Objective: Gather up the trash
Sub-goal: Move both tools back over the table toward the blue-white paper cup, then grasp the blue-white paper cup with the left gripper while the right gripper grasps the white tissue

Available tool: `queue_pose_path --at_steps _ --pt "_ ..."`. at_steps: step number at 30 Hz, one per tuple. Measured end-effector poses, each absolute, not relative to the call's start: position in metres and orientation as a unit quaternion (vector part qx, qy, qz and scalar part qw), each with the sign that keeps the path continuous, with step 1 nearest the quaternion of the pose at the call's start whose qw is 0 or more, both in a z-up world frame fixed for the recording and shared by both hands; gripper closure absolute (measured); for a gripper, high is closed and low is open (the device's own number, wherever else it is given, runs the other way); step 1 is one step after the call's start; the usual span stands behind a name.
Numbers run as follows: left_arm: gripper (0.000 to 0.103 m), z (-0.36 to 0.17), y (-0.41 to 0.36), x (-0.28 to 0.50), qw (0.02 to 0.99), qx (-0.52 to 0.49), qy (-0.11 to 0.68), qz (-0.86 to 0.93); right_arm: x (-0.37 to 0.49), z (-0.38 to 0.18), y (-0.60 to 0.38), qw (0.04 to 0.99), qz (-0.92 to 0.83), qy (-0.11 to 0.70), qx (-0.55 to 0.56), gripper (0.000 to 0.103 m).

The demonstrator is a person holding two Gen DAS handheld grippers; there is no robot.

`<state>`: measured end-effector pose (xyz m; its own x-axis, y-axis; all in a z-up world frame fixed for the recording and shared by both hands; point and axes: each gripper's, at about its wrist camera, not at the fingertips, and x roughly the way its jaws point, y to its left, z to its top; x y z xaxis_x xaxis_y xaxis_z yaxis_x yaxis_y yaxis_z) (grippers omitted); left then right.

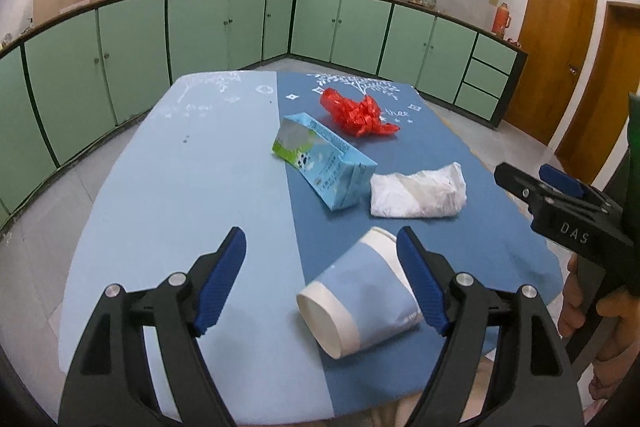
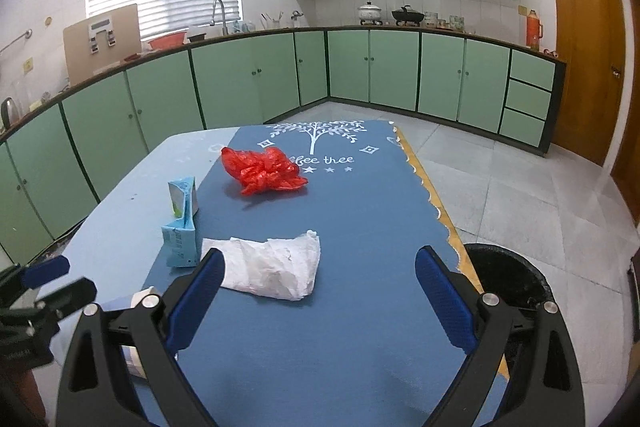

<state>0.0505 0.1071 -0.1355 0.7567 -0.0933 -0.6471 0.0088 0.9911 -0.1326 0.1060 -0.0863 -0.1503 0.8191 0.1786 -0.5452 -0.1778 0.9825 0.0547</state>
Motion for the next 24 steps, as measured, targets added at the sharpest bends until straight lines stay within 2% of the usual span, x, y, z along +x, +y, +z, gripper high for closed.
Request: queue_pose_path --at_steps 9,21,24 --pt "0.032 -0.152 0.095 0.049 0.926 -0.067 0.369 -0.038 0.102 -0.143 -0.082 0.957 0.090 0.277 -0.006 0.009" --pt "0.025 -0.171 0.076 0.051 0.917 -0.033 0.395 -0.045 0.100 -0.144 -0.087 0.957 0.086 0.278 -0.002 0.009" --pt "0.028 -0.172 0.076 0.056 0.920 -0.029 0.391 -0.027 0.102 -0.143 -0.090 0.956 0.084 0.280 0.000 0.009"
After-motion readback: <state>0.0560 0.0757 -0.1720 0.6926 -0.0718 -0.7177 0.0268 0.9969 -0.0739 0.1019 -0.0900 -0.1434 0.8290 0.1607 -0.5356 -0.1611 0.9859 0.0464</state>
